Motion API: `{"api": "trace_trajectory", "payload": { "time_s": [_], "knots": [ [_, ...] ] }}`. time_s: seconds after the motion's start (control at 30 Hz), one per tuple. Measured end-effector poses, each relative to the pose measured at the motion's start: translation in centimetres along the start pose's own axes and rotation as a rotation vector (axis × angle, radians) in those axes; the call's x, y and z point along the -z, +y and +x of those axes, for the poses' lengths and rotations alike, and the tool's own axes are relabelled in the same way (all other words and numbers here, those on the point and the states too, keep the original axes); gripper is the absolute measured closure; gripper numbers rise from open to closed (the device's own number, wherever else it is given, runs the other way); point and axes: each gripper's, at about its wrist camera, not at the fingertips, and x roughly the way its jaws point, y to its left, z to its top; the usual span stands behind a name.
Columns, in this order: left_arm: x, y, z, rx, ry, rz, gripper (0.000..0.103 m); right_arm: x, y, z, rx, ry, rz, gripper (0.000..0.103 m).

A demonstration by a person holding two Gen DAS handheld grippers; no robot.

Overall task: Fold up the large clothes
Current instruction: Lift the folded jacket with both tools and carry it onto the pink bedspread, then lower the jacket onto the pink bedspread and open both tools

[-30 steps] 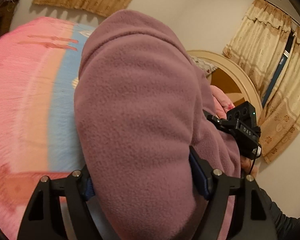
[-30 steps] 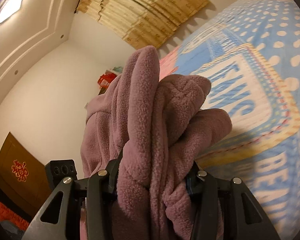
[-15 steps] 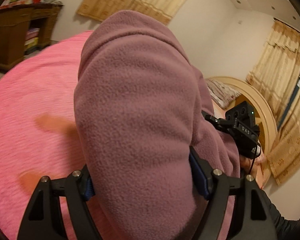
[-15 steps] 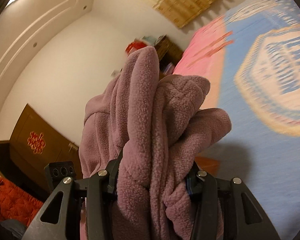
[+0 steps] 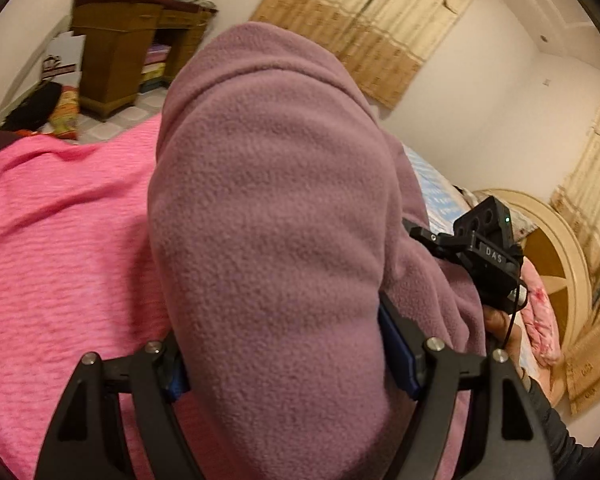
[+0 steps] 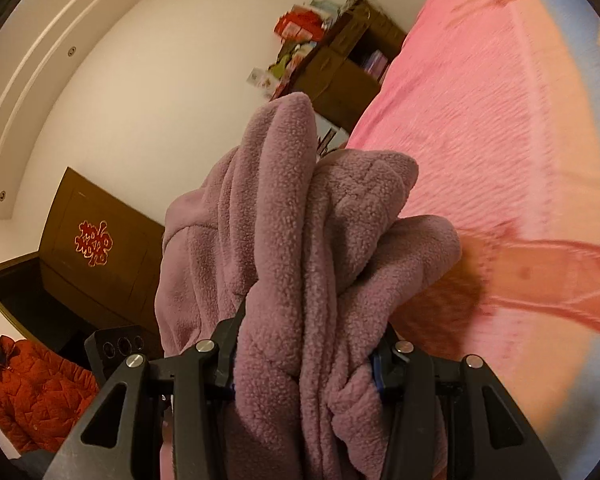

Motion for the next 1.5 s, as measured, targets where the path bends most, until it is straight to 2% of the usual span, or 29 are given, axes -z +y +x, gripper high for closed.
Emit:
{"api": "trace_trajectory", "payload": {
  "time_s": [0.2, 0.6, 0.7, 0.9, 1.03, 1.13, 1.2, 1.27, 1.33, 1.43, 1.47, 1.5],
  "knots": [
    [-0.3, 0.5, 0.1, -0.064, -0.016, -0.022, 0.025, 0.1, 1.4, 4.3, -0.001, 0.057, -0.003, 0.056],
    [0.0, 2.8, 1.6, -0.058, 0.011, -0.072, 0.024, -0.1, 1.6, 7.8, 0.031, 0.103, 0.013, 0.056],
    [1.1, 4.4, 0.7, -0.056, 0.011, -0.080, 0.023, -0.1, 1.5, 7.9, 0.033, 0.105, 0.015, 0.056],
    [2.4, 5.1, -0.1, -0.071, 0.018, -0.090, 0.015, -0.2, 0.9, 7.6, 0.033, 0.110, 0.024, 0.055],
    [2.8, 4.7, -0.4, -0.133, 0.002, -0.056, 0.004, -0.1, 0.5, 7.9, 0.042, 0.116, 0.019, 0.052],
    [3.0, 3.7, -1.1, -0.190, -0.020, 0.007, 0.003, 0.0, 0.3, 8.1, 0.065, 0.113, 0.016, 0.048],
    [3.2, 3.4, -2.1, -0.211, -0.023, 0.005, 0.003, 0.1, 0.9, 7.7, 0.106, 0.102, -0.003, 0.042],
    [3.4, 2.9, -3.6, -0.228, -0.048, 0.011, 0.003, 0.4, 2.3, 6.5, 0.179, 0.067, -0.035, 0.041],
    [3.8, 1.9, -5.7, -0.273, -0.098, 0.074, 0.003, 0.9, 4.1, 5.1, 0.259, 0.028, -0.082, 0.041],
    [3.7, 1.2, -8.9, -0.395, -0.217, 0.117, 0.000, 3.0, 8.2, 1.5, 0.457, -0.107, -0.184, 0.041],
    [3.5, 0.9, -10.0, -0.408, -0.263, 0.120, 0.000, 4.3, 10.3, 0.0, 0.510, -0.165, -0.238, 0.040],
    [3.5, 0.7, -10.9, -0.415, -0.298, 0.119, 0.000, 5.3, 11.7, -0.8, 0.523, -0.194, -0.279, 0.038]
  ]
}}
